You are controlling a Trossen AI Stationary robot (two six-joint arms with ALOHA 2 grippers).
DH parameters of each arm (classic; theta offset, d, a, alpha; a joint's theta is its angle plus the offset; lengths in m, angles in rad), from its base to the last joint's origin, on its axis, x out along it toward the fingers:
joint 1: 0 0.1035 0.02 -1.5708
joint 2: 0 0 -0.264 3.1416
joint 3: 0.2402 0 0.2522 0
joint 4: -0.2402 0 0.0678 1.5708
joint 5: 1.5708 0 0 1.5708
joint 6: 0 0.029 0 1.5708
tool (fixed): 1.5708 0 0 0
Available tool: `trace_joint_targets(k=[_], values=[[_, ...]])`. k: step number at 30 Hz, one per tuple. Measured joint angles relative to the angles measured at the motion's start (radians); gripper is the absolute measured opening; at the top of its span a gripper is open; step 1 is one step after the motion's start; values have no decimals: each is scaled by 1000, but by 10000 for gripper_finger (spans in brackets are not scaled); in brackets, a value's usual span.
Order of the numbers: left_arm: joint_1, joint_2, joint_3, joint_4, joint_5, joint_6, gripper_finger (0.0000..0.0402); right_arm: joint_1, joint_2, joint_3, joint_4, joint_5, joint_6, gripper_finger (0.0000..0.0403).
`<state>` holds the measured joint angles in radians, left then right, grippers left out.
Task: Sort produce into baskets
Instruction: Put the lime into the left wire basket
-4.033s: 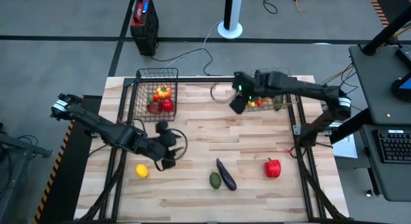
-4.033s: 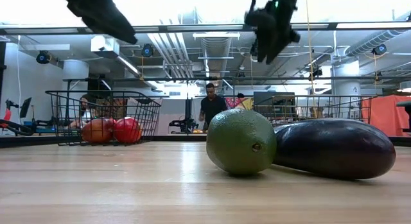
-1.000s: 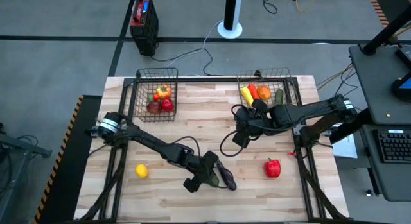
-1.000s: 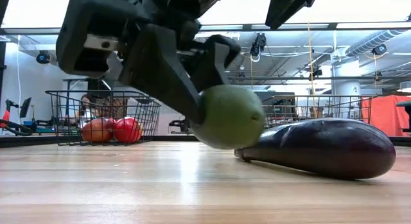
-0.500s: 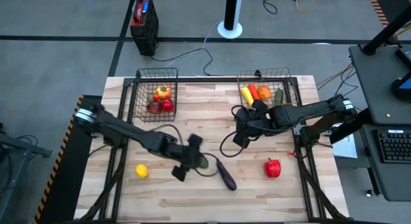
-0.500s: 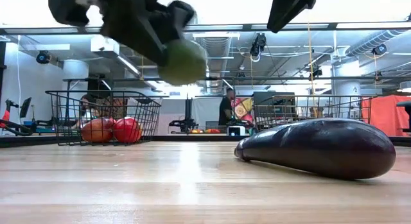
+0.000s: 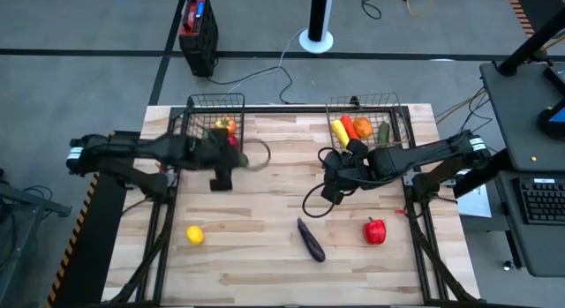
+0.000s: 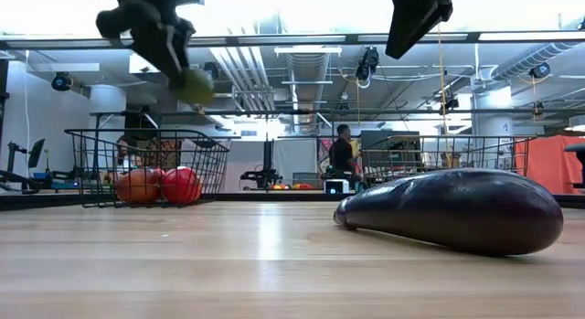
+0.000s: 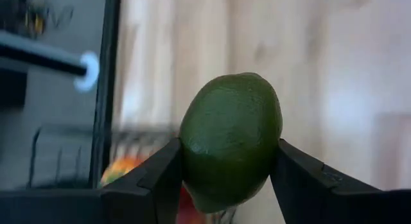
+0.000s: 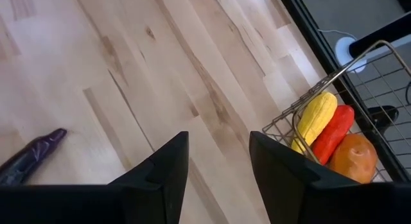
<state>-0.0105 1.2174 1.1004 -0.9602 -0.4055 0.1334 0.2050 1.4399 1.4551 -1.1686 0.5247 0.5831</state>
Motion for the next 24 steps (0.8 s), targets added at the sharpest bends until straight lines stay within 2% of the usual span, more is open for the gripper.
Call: trace_joint_targets(k=[5, 12, 17, 24], values=[[188, -21, 0, -120, 30, 66, 181, 0, 0, 0, 3, 0, 0, 151], [378, 47, 0, -192, 63, 199, 181, 0, 0, 0, 7, 1, -1, 151], [459, 79, 0, -228, 56, 263, 181, 0, 0, 0, 18, 1, 0, 151], [504, 127, 0, -334, 57, 303, 180, 0, 0, 0, 29, 1, -1, 151]])
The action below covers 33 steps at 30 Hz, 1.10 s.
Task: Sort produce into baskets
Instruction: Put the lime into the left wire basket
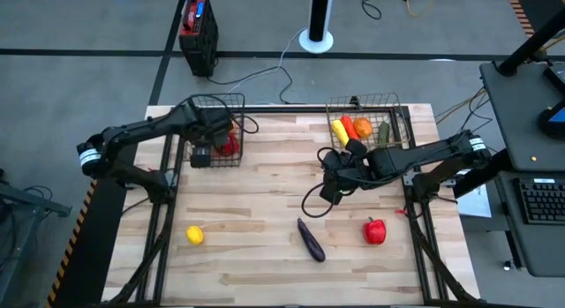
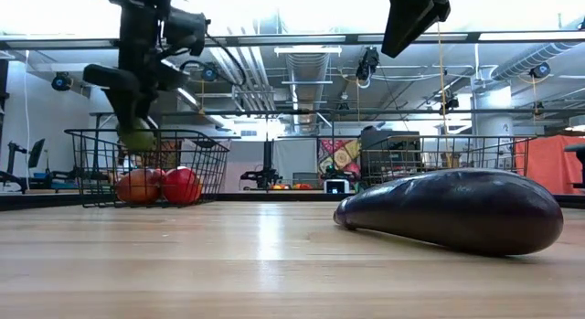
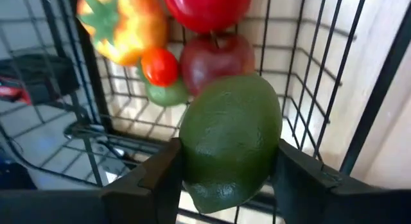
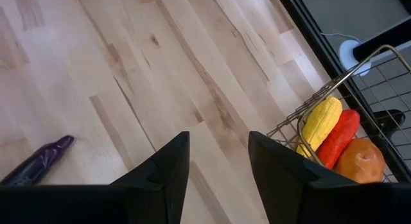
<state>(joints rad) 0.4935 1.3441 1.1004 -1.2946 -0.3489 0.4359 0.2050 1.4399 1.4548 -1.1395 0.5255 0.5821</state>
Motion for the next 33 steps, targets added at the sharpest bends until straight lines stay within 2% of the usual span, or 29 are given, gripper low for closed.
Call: trace_joint_targets(k=[11, 17, 33], values=[[19, 100, -4, -23, 0, 9, 181, 0, 0, 0, 1, 0, 1, 151], [19, 115, -5, -22, 0, 1, 183, 0, 0, 0, 0, 0, 0, 151], [19, 112, -32, -3, 1, -39, 238, 0, 0, 0, 1, 0, 1, 151]])
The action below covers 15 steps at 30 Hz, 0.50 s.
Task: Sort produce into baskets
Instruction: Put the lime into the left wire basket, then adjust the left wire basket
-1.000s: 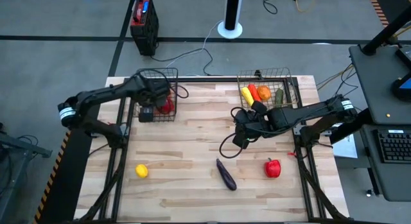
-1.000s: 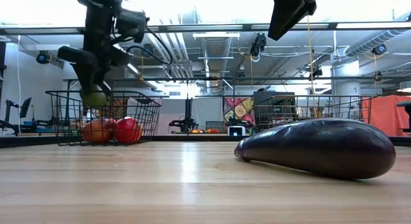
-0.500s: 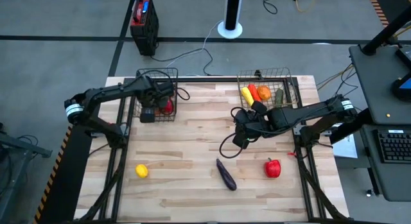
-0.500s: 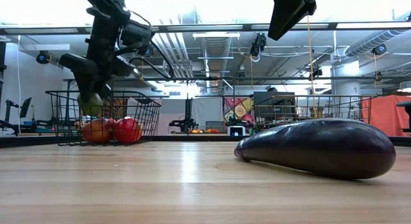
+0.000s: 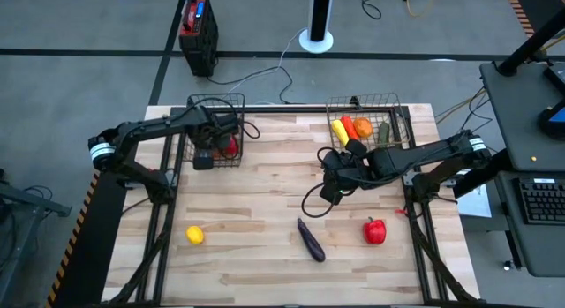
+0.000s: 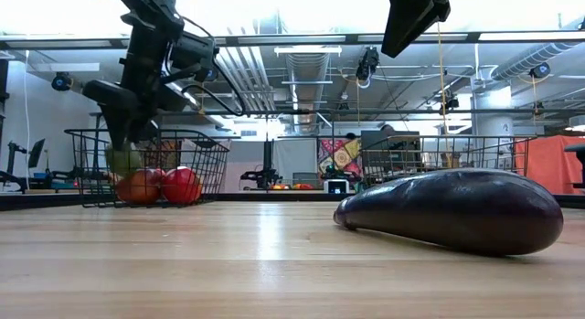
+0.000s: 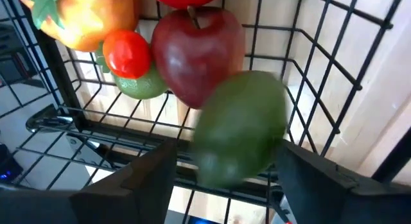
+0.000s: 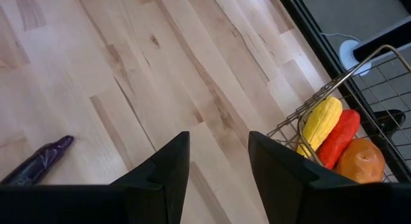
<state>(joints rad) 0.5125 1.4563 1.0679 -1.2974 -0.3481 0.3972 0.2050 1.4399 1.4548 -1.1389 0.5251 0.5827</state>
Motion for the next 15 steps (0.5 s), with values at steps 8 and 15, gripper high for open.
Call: trace_joint_targets(k=[8, 15], values=[[-1, -2, 0, 5, 0, -28, 244, 0, 0, 0, 0, 0, 1, 151], [-17, -24, 0, 11, 47, -123, 244, 0, 0, 0, 0, 0, 6, 151]])
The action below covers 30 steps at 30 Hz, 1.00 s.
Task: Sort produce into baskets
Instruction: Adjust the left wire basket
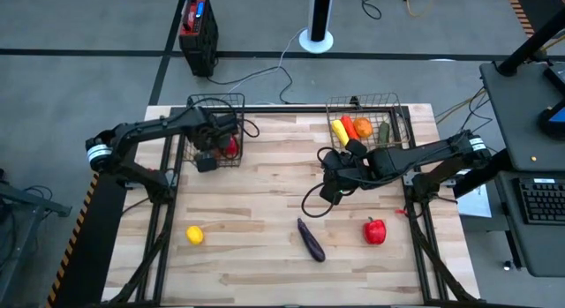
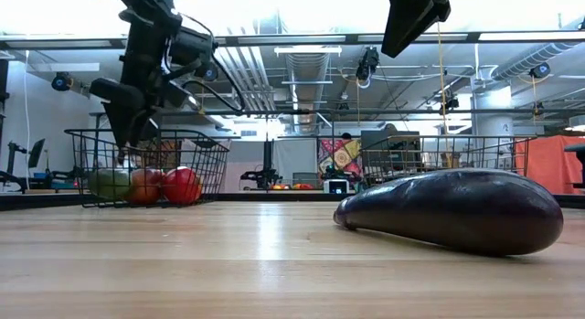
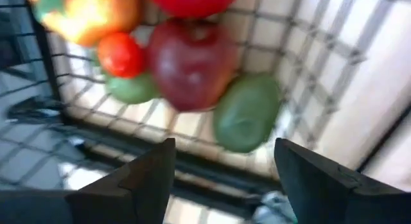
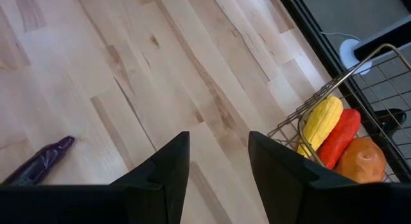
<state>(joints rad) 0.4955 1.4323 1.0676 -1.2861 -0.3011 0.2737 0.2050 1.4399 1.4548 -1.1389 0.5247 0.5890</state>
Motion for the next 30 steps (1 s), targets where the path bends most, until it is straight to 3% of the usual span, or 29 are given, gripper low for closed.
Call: trace_joint_targets(k=[4, 8, 15, 23, 30], values=[[-37, -48, -1, 14, 127, -82, 245, 0, 0, 0, 0, 0, 4, 151], [-136, -130, -1, 44, 131, -173, 245, 0, 0, 0, 0, -14, 53, 151], [-347, -274, 0, 58, -183, -233, 245, 0, 0, 0, 0, -35, 59, 151], [-495, -388, -1, 59, -187, -387, 245, 0, 0, 0, 0, -71, 86, 151], [-580, -364, -31, 62, 35, -474, 226, 0, 0, 0, 0, -89, 86, 151]])
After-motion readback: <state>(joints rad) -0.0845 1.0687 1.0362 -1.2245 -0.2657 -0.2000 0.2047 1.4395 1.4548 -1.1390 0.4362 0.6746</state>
